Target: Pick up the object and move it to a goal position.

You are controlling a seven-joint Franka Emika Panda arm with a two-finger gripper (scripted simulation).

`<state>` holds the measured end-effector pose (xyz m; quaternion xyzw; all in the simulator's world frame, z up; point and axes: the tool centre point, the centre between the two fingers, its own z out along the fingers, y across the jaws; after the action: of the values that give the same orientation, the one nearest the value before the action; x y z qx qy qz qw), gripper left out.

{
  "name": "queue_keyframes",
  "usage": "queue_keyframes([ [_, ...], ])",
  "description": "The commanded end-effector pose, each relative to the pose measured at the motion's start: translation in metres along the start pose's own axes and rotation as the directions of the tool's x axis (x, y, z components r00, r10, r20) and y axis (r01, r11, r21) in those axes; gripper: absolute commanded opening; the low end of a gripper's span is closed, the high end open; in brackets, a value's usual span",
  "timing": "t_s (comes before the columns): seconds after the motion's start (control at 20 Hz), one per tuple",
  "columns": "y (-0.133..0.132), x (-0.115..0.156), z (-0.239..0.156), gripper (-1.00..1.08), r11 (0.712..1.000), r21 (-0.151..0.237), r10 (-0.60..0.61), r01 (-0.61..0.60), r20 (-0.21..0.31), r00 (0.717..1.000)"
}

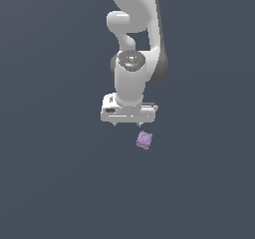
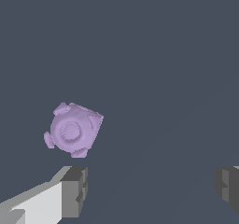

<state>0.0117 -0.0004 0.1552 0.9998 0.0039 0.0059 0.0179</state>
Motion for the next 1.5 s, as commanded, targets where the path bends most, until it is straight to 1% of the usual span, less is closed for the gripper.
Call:
queue_keyframes([
  [0.0, 0.0, 0.0, 0.001, 1.0, 1.0, 0.0, 0.004, -0.004, 0.0, 1.0],
  [0.3, -0.009, 0.002, 0.007, 1.0, 0.999, 0.004, 0.042, -0.042, 0.001, 0.999],
  [0.65, -0.029, 0.006, 0.021, 1.0, 0.991, 0.014, 0.135, -0.135, 0.005, 0.991],
  [1.1, -0.064, 0.01, 0.047, 1.0, 0.955, 0.025, 0.294, -0.294, 0.017, 0.956],
  [1.45, -0.08, 0.011, 0.06, 1.0, 0.931, 0.028, 0.364, -0.364, 0.023, 0.931],
])
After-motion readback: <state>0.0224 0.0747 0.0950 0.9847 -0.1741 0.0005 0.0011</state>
